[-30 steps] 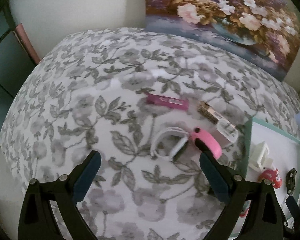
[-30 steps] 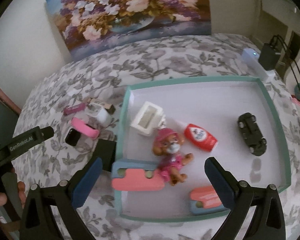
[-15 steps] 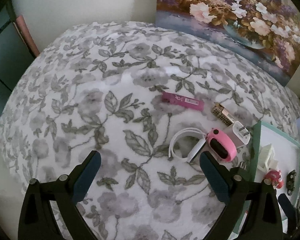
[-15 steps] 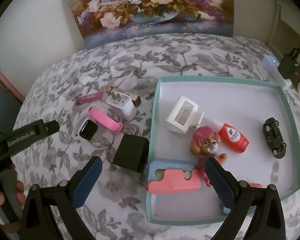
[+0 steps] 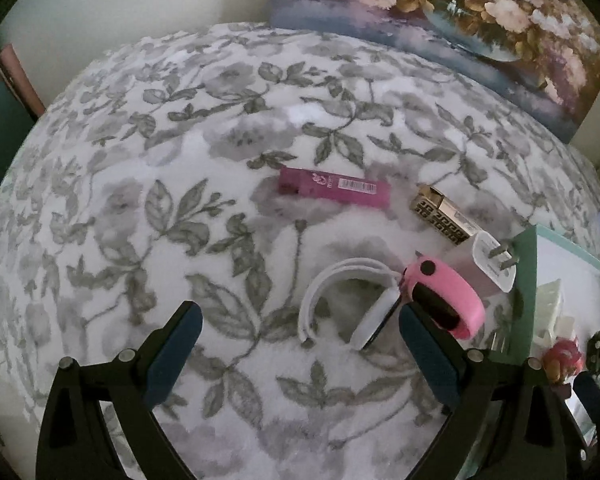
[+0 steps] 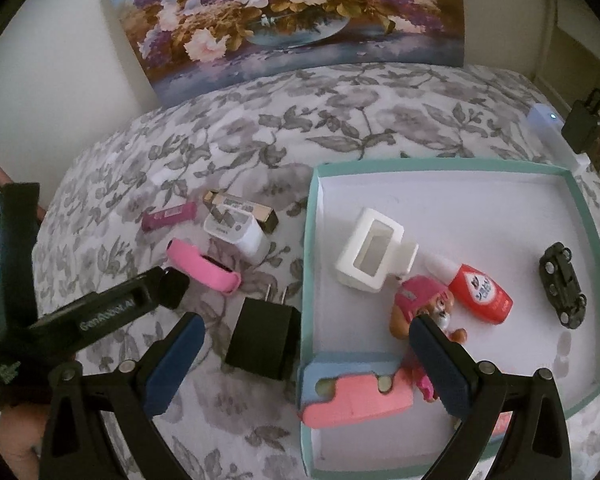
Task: Organize rigid objects
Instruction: 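Grasp the white cable with the left gripper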
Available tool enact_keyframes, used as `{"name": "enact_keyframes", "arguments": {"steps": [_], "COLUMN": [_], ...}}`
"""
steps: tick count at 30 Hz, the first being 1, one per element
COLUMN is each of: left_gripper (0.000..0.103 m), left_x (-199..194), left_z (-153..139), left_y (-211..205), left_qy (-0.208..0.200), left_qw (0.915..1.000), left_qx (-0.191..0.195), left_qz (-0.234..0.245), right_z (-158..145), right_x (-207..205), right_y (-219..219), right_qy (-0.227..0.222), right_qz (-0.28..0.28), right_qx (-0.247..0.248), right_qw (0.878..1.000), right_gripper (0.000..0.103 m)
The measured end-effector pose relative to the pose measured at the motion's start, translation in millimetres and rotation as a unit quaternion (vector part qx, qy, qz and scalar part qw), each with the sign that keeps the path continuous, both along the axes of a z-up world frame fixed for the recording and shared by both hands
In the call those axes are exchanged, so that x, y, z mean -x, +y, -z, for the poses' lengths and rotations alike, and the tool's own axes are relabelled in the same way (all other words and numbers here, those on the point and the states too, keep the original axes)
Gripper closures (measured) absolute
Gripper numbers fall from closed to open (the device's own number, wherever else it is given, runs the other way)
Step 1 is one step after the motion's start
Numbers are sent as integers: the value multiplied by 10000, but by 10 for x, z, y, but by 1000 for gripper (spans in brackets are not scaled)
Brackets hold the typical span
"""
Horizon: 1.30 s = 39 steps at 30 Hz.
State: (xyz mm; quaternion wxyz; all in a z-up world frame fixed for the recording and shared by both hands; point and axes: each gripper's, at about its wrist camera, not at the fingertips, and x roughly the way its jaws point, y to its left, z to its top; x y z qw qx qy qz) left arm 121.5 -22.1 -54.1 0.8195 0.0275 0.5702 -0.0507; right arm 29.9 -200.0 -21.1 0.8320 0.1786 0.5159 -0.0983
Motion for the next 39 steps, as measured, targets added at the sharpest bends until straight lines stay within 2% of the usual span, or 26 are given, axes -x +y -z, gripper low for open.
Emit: {"name": "enact_keyframes", "arguments": {"steps": [10, 12, 14, 16, 22, 27, 39], "left_gripper": [6, 18, 24, 26, 46, 47, 47], "left_x": [-153, -177, -202, -209, -189, -190, 24], "left_z": [133, 163, 192, 205, 185, 171, 14], "left_y": [-126, -130, -122, -135, -231, -287, -82], "left_qy": [-40, -15, 39, 49, 27, 44, 366], "left_qw": [9998, 9998, 9995, 9995, 9987, 9987, 9988], "left_qx": [-59, 26, 237, 249, 304, 282, 283], "left_qz": [188, 208, 194, 208, 414, 433, 162], "right_z": [63, 74, 85, 97, 109, 105, 64], "right_x": [-178, -192, -198, -198, -182, -181, -111], "right_y": [10, 2, -12, -22, -57, -61, -11], "right_qy": [20, 29, 37, 58, 92, 90, 55], "right_qz": [-54, -52, -43, -31, 27, -2, -93], "right_qx": [53, 50, 26, 2, -61, -69, -136], "right_qw": [10000, 10000, 10000, 10000, 9999, 9999, 9998], "right_gripper": [0, 0, 0, 0, 0, 0, 0]}}
